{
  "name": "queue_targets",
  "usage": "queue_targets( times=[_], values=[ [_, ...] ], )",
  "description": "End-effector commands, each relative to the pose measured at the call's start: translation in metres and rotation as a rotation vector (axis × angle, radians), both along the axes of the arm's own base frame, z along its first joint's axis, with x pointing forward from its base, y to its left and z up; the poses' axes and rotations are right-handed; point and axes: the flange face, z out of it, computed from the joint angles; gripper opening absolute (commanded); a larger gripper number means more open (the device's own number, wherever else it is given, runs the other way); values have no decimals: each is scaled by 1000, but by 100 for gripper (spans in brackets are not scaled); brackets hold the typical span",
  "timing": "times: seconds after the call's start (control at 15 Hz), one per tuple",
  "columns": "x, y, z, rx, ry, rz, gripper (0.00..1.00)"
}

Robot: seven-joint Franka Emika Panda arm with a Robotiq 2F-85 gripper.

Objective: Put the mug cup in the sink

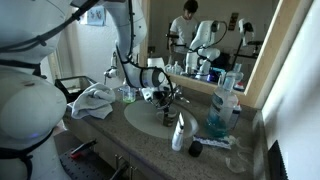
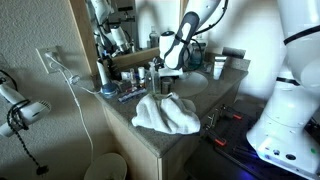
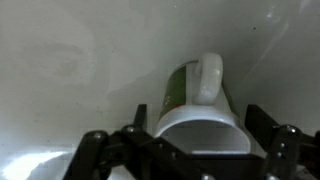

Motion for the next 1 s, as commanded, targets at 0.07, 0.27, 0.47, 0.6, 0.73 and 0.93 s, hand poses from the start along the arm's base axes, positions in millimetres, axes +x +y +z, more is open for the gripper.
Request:
queue_targets(
  times=[0.07,0.27,0.47,0.6,0.73,0.93],
  values=[
    [5,-5,33,39,-17,25,100],
    [11,-10,58,29,-29,50,100],
    [13,-18,85,43,-31,72,100],
    [12,-23,106,55,-25,94,100],
    [12,-30,127,59,-11,106,100],
    [11,-39,161,65,-4,116,100]
  ],
)
